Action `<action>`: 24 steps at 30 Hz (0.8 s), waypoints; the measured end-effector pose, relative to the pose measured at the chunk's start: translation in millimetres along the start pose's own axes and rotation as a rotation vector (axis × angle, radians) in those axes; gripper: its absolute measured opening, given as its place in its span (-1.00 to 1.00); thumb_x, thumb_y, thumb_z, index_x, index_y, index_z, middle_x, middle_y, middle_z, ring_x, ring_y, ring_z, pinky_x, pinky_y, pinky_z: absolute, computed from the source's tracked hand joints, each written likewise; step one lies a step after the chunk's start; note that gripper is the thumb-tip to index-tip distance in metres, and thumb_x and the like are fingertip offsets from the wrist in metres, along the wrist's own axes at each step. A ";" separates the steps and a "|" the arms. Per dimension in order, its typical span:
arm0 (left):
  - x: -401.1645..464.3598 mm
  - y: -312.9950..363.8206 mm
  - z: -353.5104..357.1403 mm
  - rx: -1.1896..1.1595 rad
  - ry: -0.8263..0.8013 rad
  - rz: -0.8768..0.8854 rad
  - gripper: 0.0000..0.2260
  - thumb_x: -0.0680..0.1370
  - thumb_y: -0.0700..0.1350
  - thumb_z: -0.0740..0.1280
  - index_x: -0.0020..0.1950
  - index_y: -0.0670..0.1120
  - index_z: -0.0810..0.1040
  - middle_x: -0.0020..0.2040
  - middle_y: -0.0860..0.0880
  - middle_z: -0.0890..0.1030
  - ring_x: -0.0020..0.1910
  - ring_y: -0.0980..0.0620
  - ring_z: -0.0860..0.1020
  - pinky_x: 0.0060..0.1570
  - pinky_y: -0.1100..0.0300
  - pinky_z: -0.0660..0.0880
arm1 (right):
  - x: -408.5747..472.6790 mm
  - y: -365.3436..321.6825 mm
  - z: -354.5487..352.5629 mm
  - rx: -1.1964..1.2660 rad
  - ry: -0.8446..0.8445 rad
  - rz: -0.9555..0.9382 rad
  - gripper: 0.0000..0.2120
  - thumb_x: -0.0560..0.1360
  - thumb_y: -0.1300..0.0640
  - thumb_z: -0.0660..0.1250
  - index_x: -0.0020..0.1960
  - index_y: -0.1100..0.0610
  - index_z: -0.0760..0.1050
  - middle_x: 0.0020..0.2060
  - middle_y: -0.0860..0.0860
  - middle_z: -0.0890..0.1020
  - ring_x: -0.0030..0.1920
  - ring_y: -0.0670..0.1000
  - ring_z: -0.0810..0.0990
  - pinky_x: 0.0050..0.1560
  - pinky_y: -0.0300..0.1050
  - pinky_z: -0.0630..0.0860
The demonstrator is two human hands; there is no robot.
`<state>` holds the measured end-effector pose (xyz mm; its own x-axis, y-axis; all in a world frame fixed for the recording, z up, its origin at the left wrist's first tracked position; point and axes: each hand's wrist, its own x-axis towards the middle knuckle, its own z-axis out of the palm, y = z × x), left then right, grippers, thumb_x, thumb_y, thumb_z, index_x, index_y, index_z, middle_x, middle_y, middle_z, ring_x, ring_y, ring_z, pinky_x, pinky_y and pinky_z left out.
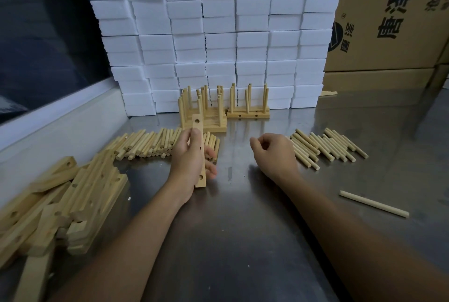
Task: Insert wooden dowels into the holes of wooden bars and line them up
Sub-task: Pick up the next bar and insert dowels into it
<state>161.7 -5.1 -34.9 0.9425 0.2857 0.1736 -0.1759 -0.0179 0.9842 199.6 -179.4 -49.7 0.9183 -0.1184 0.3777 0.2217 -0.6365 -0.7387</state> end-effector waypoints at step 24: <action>-0.5 -4.8 -4.2 -0.169 -0.094 -0.083 -0.79 0.59 -0.34 0.12 0.03 -0.15 0.52 -0.34 -0.16 0.51 -0.54 -0.06 0.46 -0.59 0.22 0.39 | -9.5 1.4 -17.4 -0.557 -0.032 0.117 -0.82 0.55 0.16 0.31 0.15 0.14 0.49 0.07 0.13 0.60 0.09 0.16 0.54 0.12 0.08 0.51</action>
<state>160.8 -1.1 -39.9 0.9767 0.1886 0.1027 -0.1347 0.1656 0.9770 185.5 -192.4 -44.6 0.9378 -0.1945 0.2875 -0.0805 -0.9275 -0.3650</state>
